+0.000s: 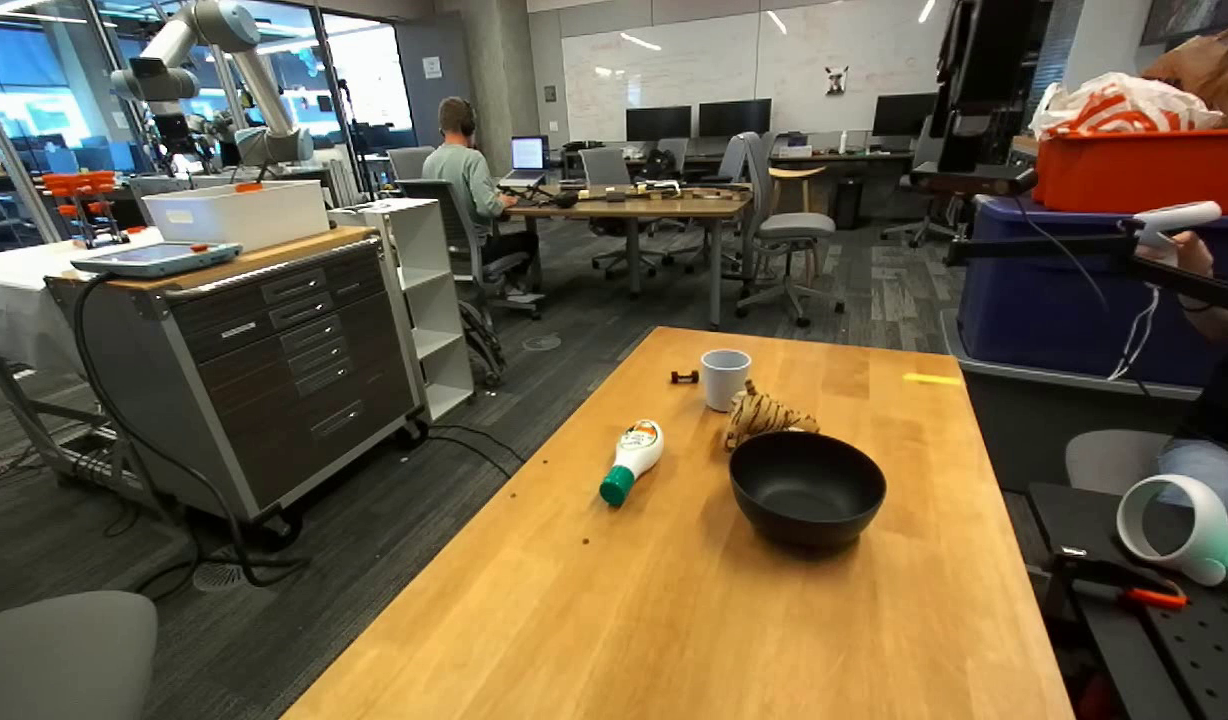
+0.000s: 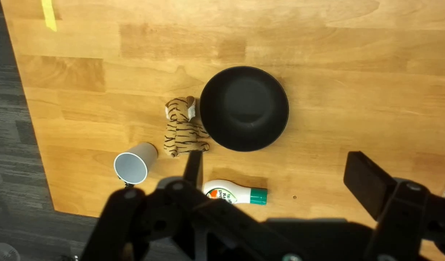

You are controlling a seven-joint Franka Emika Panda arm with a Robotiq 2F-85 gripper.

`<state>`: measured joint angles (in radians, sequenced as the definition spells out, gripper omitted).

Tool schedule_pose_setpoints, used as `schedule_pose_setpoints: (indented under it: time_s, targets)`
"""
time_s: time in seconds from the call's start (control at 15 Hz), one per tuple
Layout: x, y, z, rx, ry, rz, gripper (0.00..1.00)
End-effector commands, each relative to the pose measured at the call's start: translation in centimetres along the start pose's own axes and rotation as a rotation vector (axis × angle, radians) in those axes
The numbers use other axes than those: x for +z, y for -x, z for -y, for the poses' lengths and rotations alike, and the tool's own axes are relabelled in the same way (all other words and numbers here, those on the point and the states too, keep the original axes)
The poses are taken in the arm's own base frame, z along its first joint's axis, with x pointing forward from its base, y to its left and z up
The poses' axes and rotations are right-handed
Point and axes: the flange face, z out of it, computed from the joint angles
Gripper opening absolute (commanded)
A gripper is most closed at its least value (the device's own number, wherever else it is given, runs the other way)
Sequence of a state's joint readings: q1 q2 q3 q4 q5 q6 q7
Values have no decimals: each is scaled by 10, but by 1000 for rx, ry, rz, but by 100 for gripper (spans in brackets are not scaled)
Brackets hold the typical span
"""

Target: Pick up the plush tiger and put it in the bowl

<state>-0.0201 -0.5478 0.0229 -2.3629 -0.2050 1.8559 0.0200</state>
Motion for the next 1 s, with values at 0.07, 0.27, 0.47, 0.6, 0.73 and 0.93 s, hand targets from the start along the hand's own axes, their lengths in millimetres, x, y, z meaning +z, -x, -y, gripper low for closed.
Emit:
schedule_pose_setpoints:
  time_s: [0.07,0.27,0.47,0.6,0.73,0.93]
  targets:
    - [13,-44,-15,137,-46,-5,100]
    - [28,-71,-32,229,-51,-13,100]
    - [51,-100,-54,350,-42,-29,100]
    - [70,-118,-68,432,-41,-12,100]
    - [90,-133,-78,510,-53,5,100]
    - [120,-152,-89,605,-63,6,100]
